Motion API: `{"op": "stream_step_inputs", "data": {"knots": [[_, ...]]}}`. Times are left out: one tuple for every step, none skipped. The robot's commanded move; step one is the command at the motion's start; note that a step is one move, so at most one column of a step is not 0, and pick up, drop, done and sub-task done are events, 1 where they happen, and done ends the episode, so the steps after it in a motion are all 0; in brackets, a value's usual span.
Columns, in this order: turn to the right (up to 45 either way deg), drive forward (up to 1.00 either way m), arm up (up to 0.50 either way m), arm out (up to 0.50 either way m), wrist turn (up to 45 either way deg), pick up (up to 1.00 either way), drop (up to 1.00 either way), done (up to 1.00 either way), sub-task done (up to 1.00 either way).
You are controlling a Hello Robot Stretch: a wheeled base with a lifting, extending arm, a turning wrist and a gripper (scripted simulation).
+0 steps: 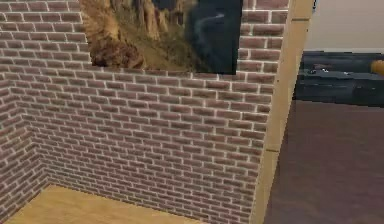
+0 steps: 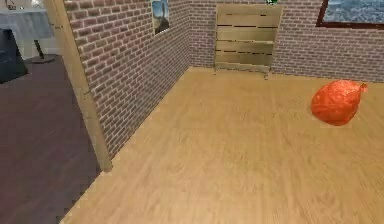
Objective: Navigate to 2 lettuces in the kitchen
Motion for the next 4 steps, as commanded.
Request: {"op": "stream_step_inputs", "data": {"knots": [[-45.0, 0.00, 0.00, 0.00, 0.0, 0.00, 0.00, 0.00, 0.00], [-45.0, 0.00, 0.00, 0.00, 0.0, 0.00, 0.00, 0.00, 0.00], [-9.0, 0.00, 0.00, 0.00, 0.0, 0.00, 0.00, 0.00, 0.00], [0.0, 0.35, 0.00, 0.00, 0.0, 0.00, 0.00, 0.00, 0.00]]}}
